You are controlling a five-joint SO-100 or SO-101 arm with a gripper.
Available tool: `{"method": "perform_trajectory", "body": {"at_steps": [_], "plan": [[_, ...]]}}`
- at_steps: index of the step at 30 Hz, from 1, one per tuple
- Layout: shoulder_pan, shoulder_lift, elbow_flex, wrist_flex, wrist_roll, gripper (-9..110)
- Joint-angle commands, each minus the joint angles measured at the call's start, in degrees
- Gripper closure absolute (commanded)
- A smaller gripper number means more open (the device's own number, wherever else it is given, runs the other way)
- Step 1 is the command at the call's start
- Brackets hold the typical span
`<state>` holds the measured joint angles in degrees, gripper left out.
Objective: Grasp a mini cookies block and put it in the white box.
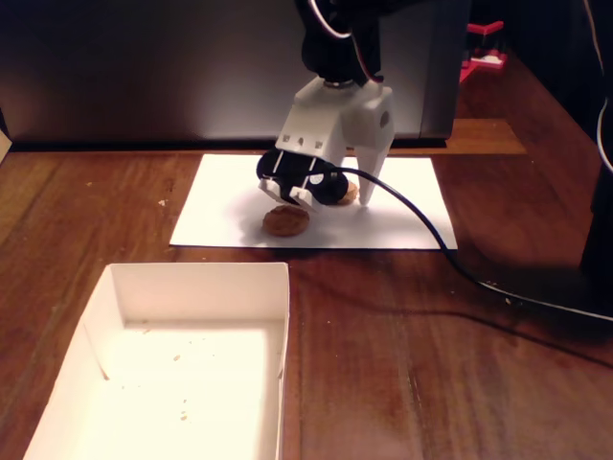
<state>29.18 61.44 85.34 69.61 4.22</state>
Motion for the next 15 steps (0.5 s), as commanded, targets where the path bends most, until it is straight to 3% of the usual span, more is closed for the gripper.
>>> {"method": "perform_trajectory", "body": {"at_steps": [1,15], "plan": [[0.4,1.8,-6.2,-0.3,0.5,66],[2.3,0.4,-9.0,0.4,0.5,66]]}}
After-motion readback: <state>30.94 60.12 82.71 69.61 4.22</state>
